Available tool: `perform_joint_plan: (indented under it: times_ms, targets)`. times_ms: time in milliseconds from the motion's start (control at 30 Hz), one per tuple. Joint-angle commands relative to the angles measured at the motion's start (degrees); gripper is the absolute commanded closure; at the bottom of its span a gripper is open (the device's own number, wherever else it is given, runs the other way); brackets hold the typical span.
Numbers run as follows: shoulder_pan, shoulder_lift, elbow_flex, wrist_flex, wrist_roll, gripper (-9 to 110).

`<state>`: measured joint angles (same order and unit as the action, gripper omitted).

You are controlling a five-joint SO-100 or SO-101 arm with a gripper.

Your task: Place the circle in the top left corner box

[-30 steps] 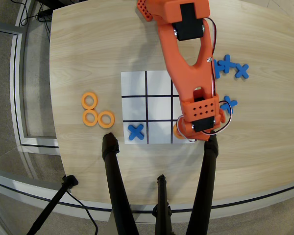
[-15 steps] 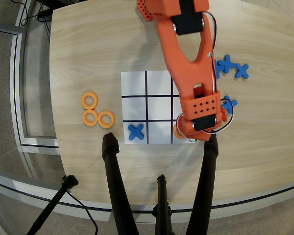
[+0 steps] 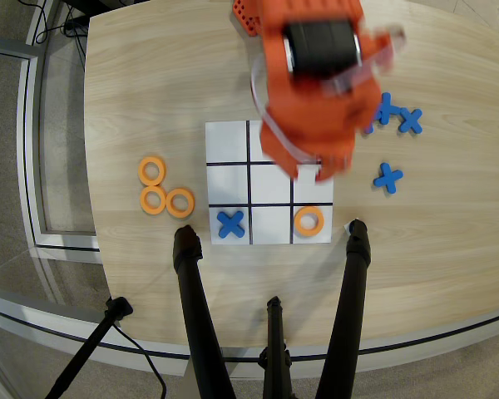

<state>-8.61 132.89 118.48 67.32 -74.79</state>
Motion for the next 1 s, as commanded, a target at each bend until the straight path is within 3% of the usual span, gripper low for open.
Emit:
perform_joint_plan:
  times_ms: [0,100,300,500,733,867,967]
  targets:
    - [2.2,31.29,21.53,1.85,-4.75,93]
    - [6.24,46.58,34.98,3.87,-9.84,93]
    - [9.93,59.41,52.91,4.39,-14.15,95]
    - [10.63,59.41,64.95,-1.85,-15.91,102]
    - [10.2,59.41,65.04,6.68,-16.44,102]
    - [25.66,59.5,65.04,6.24,-17.05,102]
    - [51.5,61.7,65.04,6.33,-16.52,101]
